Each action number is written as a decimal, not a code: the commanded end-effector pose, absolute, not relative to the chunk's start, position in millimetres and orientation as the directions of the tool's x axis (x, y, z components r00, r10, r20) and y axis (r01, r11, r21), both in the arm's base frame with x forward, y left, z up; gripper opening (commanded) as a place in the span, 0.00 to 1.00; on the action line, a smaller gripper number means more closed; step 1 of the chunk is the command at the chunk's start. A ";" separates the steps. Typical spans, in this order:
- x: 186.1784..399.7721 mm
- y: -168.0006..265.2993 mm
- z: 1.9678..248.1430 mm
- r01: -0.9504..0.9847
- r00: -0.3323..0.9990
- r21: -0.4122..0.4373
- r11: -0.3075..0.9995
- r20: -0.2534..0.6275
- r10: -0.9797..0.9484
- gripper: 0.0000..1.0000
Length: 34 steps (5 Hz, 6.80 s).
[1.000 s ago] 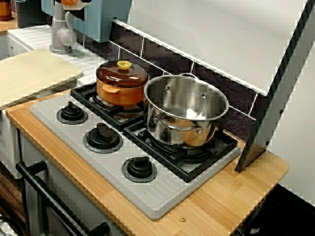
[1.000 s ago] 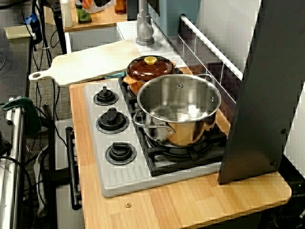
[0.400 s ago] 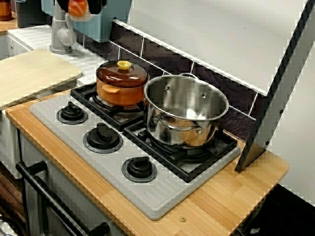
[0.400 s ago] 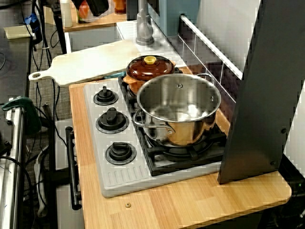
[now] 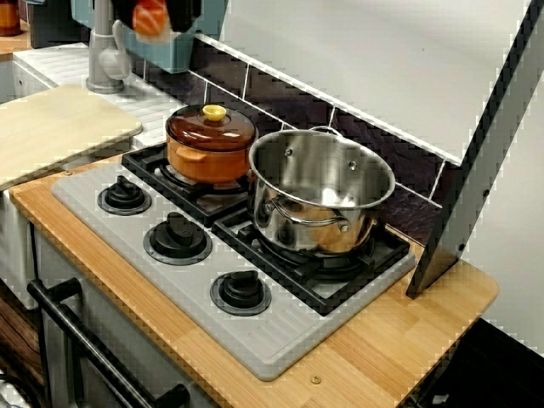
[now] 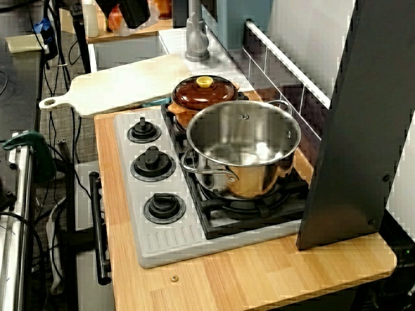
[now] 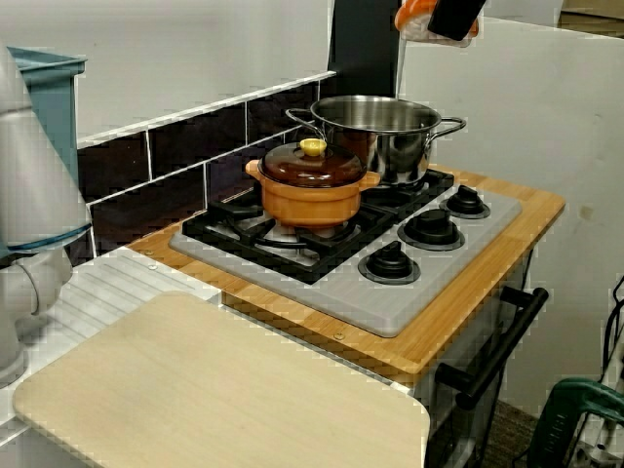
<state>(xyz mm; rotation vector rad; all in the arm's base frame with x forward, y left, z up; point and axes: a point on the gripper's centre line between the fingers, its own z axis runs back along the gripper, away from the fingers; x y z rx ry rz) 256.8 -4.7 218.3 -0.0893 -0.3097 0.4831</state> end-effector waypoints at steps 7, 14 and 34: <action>287.8 -65.3 253.3 -0.315 0.910 -0.185 0.931 0.221 0.352 0.00; 301.9 -102.5 223.9 -0.214 0.930 -0.100 0.972 0.284 0.234 0.00; 302.9 55.4 206.7 -0.387 0.913 0.016 0.922 0.147 0.380 1.00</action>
